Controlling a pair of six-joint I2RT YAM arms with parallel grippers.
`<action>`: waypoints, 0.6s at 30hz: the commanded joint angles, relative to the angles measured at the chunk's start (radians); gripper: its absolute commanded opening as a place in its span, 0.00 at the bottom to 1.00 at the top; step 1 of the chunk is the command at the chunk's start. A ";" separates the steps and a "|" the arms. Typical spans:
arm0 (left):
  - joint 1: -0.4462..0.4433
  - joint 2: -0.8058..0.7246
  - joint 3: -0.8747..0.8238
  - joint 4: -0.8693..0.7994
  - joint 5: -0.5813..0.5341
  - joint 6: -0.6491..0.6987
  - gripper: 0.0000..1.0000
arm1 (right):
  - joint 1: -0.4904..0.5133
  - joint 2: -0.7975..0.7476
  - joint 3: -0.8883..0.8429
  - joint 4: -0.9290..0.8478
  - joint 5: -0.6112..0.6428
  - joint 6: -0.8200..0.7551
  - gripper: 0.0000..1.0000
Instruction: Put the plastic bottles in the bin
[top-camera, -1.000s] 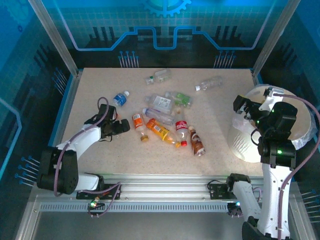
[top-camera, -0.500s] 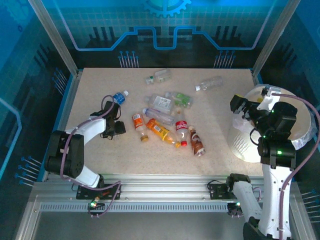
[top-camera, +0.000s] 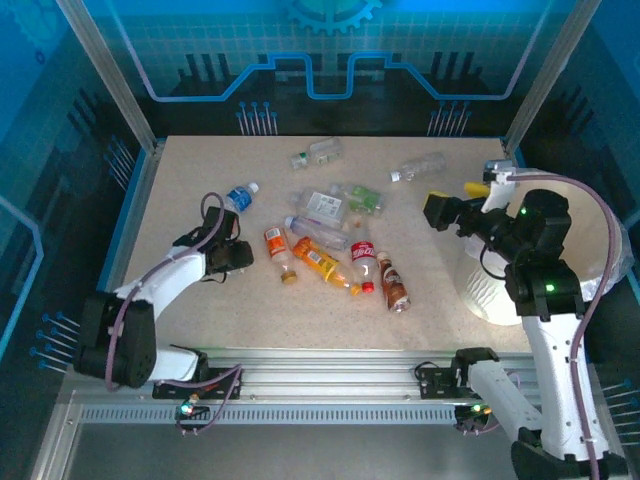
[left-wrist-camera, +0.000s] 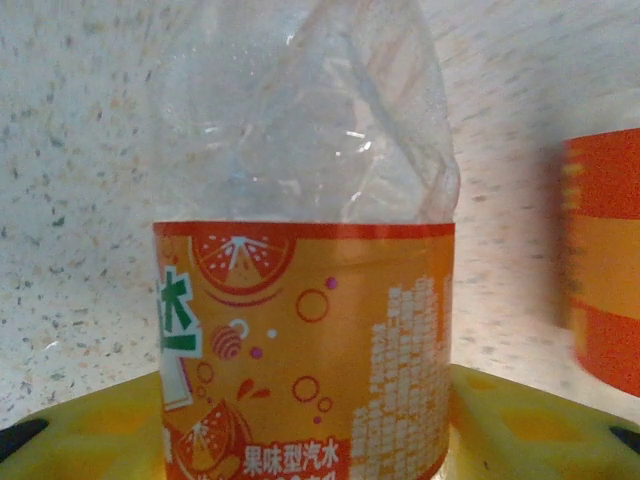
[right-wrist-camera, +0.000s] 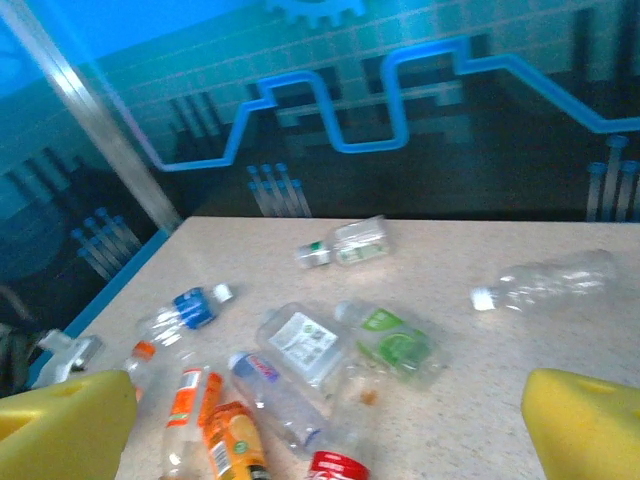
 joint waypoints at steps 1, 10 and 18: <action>-0.042 -0.116 -0.009 0.071 0.037 0.034 0.43 | 0.078 0.030 0.014 0.061 -0.001 -0.027 1.00; -0.126 -0.315 0.019 0.239 0.233 0.072 0.41 | 0.210 0.143 0.088 0.029 0.039 -0.031 1.00; -0.230 -0.314 0.089 0.423 0.418 0.103 0.41 | 0.306 0.361 0.305 -0.151 -0.009 0.076 1.00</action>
